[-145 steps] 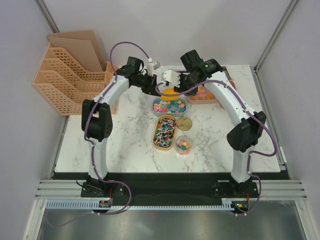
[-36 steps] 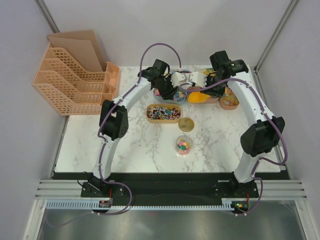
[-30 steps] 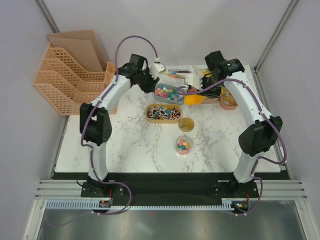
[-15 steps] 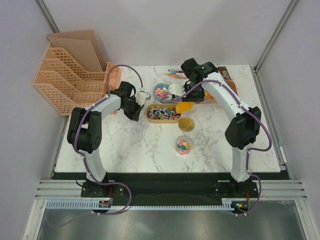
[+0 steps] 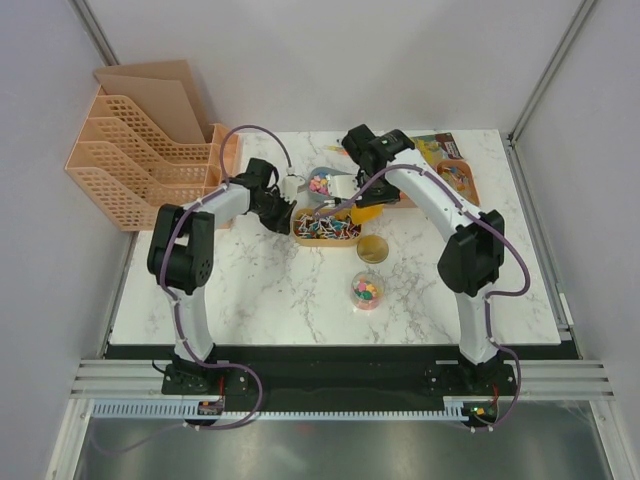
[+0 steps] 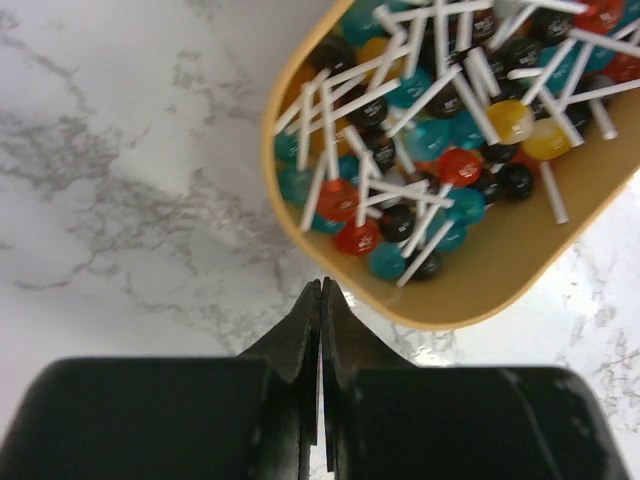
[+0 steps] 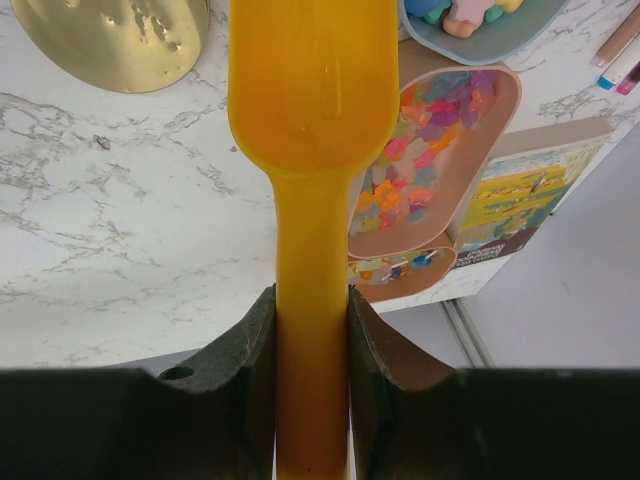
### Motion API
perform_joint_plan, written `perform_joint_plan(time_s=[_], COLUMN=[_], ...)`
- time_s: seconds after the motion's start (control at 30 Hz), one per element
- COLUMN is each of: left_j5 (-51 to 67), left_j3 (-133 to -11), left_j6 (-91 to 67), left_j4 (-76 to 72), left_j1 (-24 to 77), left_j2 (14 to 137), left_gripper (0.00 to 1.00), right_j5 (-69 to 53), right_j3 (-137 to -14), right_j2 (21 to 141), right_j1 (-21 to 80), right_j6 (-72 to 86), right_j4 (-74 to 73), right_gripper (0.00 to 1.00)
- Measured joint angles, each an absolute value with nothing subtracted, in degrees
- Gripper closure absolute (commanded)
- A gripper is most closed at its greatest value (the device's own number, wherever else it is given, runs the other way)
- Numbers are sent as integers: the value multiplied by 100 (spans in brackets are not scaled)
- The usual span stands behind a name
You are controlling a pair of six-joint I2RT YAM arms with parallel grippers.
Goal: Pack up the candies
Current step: Scoop the fake candies from the storage box.
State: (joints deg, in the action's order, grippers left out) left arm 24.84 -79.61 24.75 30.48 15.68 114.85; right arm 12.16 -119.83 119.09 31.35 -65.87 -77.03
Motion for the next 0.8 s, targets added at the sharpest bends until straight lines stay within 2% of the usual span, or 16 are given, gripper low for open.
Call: perform_joint_plan(time_s=[0.43, 0.8], left_j5=[3024, 3072], left_j3=[-7968, -8001], left_j6=[2281, 2134], left_j4=[2993, 2947], left_j1=[2145, 2200], left_j2=[11548, 11568], left_gripper=[98, 98], right_j5=[2010, 2480], right_j3=[-11712, -11345], right_j2=[12007, 11985], right_j1=[3288, 3435], right_j6=[-6840, -7150], right_j4=[-7673, -7478], right_gripper=[100, 100])
